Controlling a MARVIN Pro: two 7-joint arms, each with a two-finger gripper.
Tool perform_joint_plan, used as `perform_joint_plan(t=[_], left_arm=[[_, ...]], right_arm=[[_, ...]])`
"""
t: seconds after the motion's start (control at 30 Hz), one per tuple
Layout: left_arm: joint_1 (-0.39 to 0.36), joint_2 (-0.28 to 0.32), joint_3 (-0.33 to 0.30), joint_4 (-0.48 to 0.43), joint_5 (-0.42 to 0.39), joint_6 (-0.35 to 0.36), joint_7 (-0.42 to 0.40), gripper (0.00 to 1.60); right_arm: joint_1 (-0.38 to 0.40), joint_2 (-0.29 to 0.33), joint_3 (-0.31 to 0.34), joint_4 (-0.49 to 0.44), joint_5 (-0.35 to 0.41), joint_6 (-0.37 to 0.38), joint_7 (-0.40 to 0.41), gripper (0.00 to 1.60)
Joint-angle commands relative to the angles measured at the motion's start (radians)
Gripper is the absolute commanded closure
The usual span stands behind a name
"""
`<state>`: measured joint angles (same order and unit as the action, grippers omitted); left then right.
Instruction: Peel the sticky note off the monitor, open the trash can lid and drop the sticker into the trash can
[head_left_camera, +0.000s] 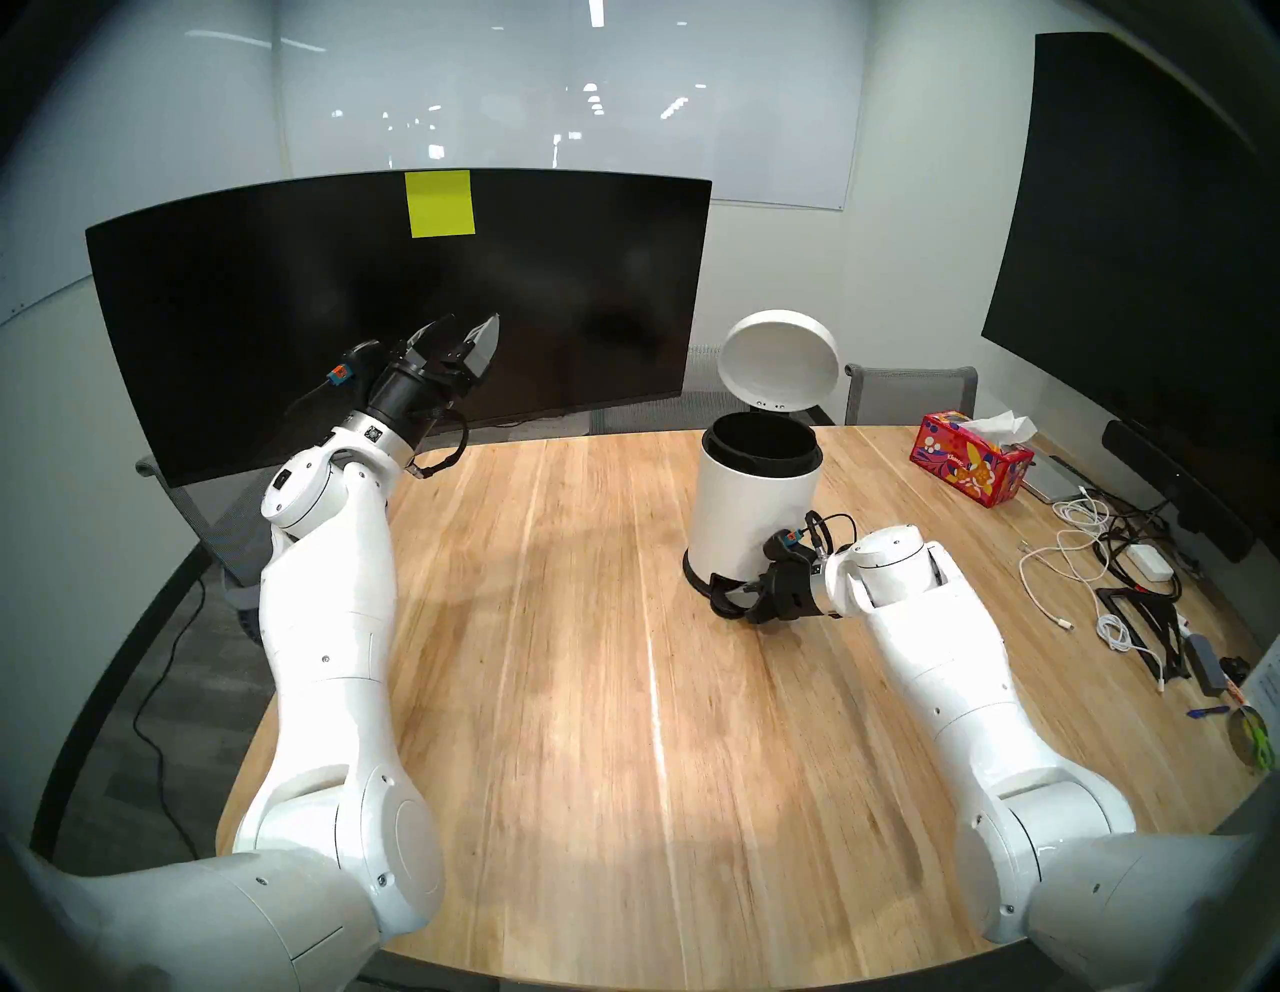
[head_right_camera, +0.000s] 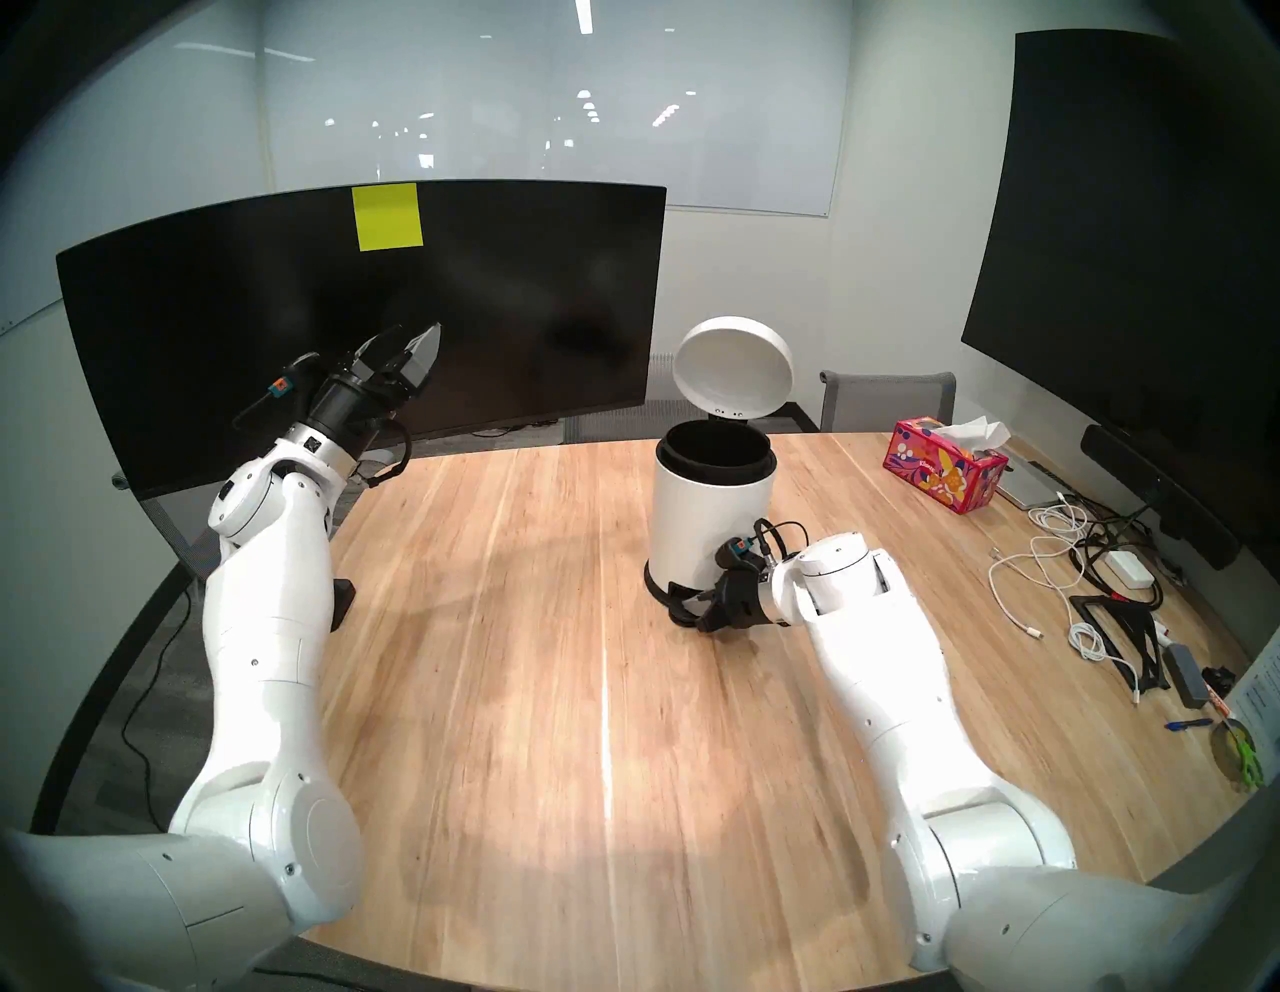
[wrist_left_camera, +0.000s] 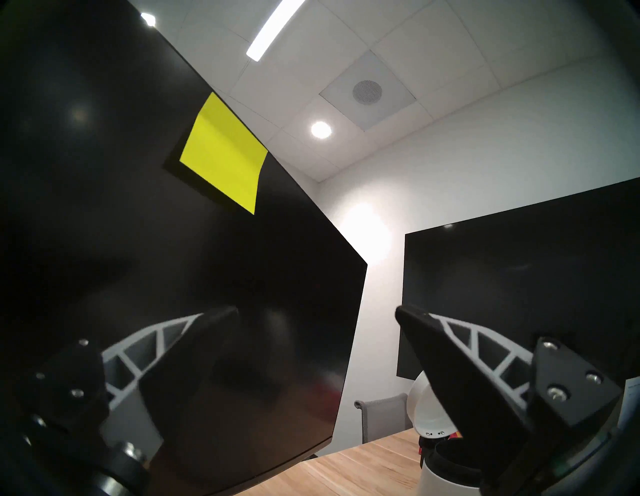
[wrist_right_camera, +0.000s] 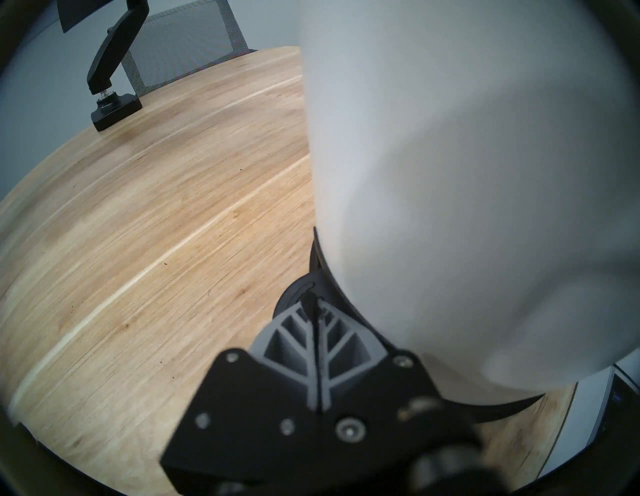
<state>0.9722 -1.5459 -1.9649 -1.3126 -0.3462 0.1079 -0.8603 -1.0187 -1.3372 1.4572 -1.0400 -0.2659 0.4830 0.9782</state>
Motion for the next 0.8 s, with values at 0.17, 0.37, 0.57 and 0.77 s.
perform_joint_plan(t=[0.17,0.37,0.57,0.77], left_arm=[[-0.111,0.01,-0.011,0.041,-0.031,0.014,0.004,0.0],[-0.142,0.02,-0.014,0.076,-0.03,0.006,0.005,0.0],[-0.153,0.021,-0.016,0.091,-0.033,-0.002,0.004,0.0],[-0.166,0.013,-0.023,0.1,-0.049,0.011,0.007,0.0]], right_arm=[[-0.004,0.007,0.001,0.002,-0.003,0.0,-0.002,1.6],[-0.004,0.007,0.001,0.002,-0.003,0.0,-0.002,1.6],[-0.004,0.007,0.001,0.002,-0.003,0.0,-0.002,1.6],[-0.004,0.007,0.001,0.002,-0.003,0.0,-0.003,1.6]])
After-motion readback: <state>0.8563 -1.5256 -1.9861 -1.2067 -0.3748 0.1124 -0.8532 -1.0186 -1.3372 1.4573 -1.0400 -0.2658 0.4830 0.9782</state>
